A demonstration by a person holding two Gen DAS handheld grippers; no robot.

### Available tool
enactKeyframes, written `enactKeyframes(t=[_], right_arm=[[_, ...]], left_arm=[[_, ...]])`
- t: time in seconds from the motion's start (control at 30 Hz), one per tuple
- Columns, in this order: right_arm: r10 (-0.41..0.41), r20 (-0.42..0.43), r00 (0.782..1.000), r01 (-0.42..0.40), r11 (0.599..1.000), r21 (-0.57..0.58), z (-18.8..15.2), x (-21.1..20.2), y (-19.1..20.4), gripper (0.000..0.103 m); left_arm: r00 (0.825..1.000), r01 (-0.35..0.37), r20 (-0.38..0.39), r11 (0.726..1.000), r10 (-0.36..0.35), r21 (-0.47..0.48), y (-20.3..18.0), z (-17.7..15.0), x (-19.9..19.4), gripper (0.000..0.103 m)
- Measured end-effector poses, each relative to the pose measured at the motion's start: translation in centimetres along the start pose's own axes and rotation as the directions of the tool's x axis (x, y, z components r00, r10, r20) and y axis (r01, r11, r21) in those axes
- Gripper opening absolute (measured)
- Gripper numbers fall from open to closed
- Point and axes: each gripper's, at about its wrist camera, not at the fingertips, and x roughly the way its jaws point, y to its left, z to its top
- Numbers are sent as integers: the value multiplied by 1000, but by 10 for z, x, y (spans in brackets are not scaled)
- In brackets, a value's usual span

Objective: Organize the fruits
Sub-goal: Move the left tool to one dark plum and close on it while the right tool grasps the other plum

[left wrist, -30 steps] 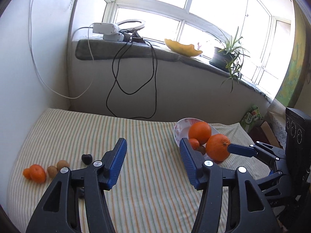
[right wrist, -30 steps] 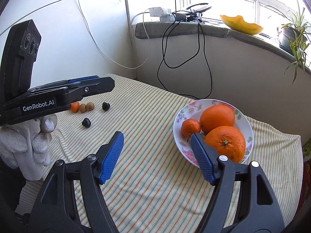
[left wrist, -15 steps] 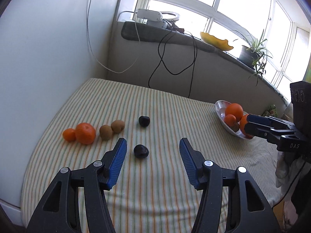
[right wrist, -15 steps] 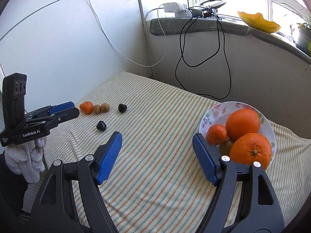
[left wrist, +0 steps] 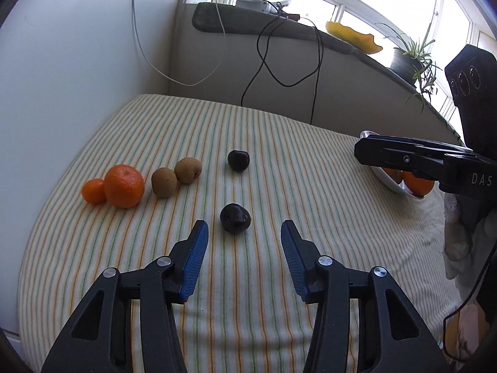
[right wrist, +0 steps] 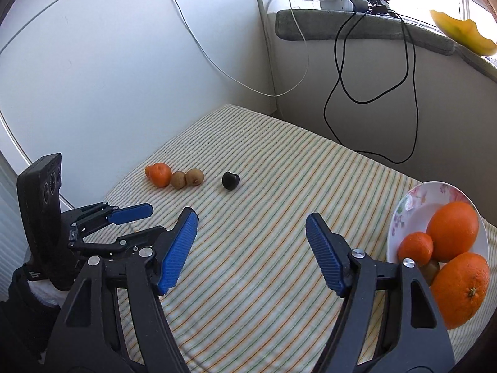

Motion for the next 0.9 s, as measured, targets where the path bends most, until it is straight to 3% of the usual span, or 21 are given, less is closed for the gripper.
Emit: enactKeyframes(t=[0.3, 0.63, 0.9], right_arm=[[16, -66, 998, -18, 999, -31, 18, 60, 10, 53], [54, -120, 991, -58, 998, -34, 29, 110, 20, 43], [37, -137, 990, -43, 998, -36, 31, 131, 26, 37]], left_arm=[[1000, 6, -24, 1000, -5, 17, 4, 4, 13, 40], [999, 14, -44, 999, -13, 35, 5, 1, 18, 37], [999, 7, -50, 999, -5, 44, 2, 6, 27, 34]])
